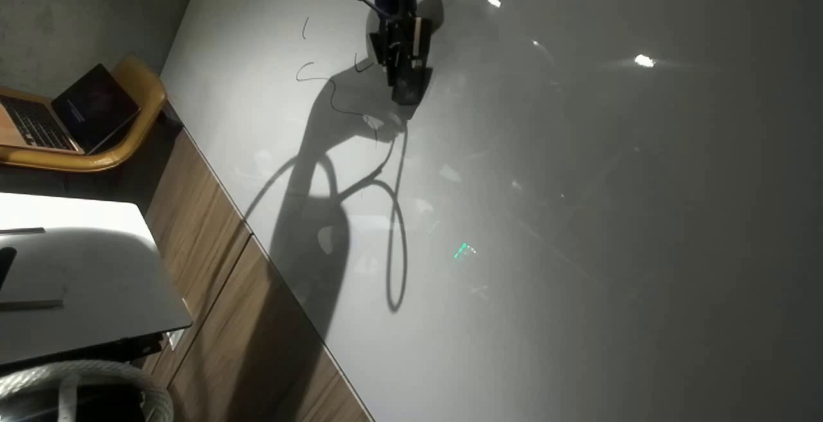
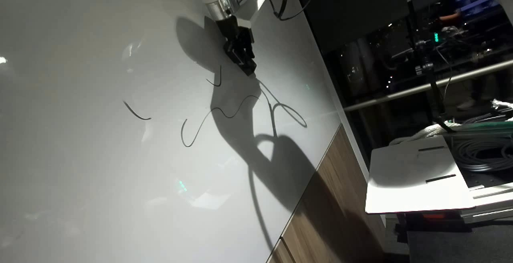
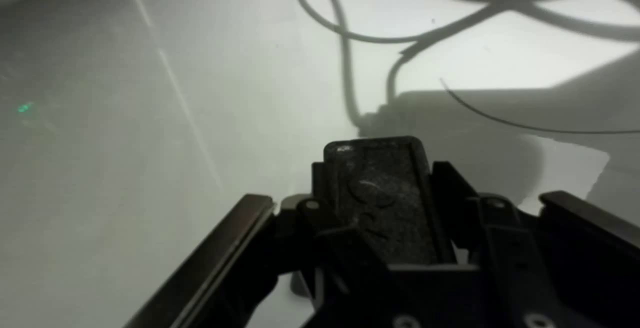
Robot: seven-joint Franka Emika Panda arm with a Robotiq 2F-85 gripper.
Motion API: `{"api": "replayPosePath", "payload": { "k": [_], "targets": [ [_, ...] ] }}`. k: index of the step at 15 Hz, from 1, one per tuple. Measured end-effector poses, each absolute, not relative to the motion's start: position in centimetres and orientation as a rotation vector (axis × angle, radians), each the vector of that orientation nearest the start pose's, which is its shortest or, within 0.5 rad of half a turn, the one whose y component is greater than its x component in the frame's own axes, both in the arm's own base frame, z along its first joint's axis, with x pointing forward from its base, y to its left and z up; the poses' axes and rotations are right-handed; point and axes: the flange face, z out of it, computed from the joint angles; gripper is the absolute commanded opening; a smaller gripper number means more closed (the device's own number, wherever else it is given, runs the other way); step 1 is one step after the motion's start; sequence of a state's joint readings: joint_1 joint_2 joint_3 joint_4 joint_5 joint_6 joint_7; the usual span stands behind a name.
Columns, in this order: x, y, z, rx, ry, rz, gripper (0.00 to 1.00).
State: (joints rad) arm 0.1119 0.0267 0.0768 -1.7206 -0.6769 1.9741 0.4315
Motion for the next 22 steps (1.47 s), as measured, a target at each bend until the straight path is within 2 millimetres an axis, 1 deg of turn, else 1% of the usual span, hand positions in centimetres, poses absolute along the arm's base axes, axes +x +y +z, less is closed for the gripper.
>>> {"api": "replayPosePath", "payload": {
  "k": [3, 5, 8, 12, 15, 20, 22],
  "targets": [
    [59.3, 12.0, 56.5, 2.561, 0.022, 0.52, 0.28],
    [59.2, 15.2, 55.5, 2.572, 0.076, 0.52, 0.28],
    [59.0, 19.6, 55.1, 2.58, 0.151, 0.518, 0.28],
    [58.9, 25.5, 55.5, 2.588, 0.229, 0.509, 0.28],
    [58.9, 30.1, 55.3, 2.596, 0.29, 0.497, 0.28],
    [58.9, 37.4, 53.1, 2.607, 0.393, 0.48, 0.28],
    [58.9, 39.7, 52.2, 2.607, 0.431, 0.472, 0.28]
  ]
}}
